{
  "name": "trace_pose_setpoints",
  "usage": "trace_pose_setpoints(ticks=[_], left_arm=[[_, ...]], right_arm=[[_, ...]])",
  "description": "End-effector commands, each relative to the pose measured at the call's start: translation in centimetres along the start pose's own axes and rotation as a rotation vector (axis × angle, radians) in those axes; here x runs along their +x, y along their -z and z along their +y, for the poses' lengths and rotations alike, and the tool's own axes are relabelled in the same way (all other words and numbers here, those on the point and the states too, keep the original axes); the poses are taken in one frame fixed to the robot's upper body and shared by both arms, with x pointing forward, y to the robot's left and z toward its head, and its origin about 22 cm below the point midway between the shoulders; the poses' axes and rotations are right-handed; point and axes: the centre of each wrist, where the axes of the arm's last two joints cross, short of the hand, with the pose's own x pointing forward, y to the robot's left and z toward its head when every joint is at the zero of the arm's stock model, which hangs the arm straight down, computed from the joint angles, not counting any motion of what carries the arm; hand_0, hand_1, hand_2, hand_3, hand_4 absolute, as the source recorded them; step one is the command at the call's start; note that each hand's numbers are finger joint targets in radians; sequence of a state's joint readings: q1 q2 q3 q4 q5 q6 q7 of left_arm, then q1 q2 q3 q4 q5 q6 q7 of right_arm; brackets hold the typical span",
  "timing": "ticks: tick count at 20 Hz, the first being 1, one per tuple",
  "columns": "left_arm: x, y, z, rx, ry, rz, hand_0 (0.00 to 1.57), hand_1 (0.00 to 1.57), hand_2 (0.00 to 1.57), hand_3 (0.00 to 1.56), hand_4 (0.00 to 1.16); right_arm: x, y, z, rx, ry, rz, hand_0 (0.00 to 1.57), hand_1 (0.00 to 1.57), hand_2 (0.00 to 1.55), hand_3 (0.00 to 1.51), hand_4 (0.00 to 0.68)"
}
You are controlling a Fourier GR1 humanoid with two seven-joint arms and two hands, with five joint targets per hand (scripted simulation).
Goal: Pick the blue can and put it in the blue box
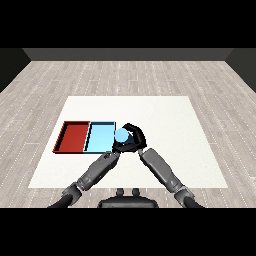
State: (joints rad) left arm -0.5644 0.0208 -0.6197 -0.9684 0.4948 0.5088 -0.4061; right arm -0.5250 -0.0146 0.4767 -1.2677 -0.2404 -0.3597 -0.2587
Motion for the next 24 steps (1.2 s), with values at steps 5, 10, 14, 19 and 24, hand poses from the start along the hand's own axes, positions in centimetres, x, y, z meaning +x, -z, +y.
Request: trace_pose_setpoints(ticks=[5,10,14,19,24], left_arm=[[0.7,0.7,-0.3,0.089,0.060,0.049,1.57,1.57,1.56,1.46,1.13],[1.1,0.7,0.3,0.097,0.079,0.040,1.57,1.57,1.55,1.46,1.14],[-0.6,0.0,-0.5,0.111,0.096,0.000,1.57,1.57,1.56,1.47,1.14],[0.7,0.8,-0.7,0.105,0.092,0.003,1.57,1.57,1.56,1.47,1.14],[0.1,1.6,0.4,0.107,0.100,0.010,1.57,1.57,1.57,1.48,1.14]], right_arm=[[-1.1,0.3,-0.4,0.021,0.055,-0.006,1.42,1.42,1.46,1.37,0.529],[-1.7,-0.9,-0.2,-0.014,0.053,0.002,1.42,1.42,1.46,1.37,0.531],[-1.0,0.3,-0.5,0.000,0.037,0.008,1.33,1.33,1.40,1.30,0.496],[-0.2,-0.2,0.2,-0.013,-0.043,0.021,0.00,0.00,0.00,0.00,0.000],[-0.7,0.2,0.5,-0.012,-0.058,0.021,0.00,0.00,0.00,0.00,0.000]])
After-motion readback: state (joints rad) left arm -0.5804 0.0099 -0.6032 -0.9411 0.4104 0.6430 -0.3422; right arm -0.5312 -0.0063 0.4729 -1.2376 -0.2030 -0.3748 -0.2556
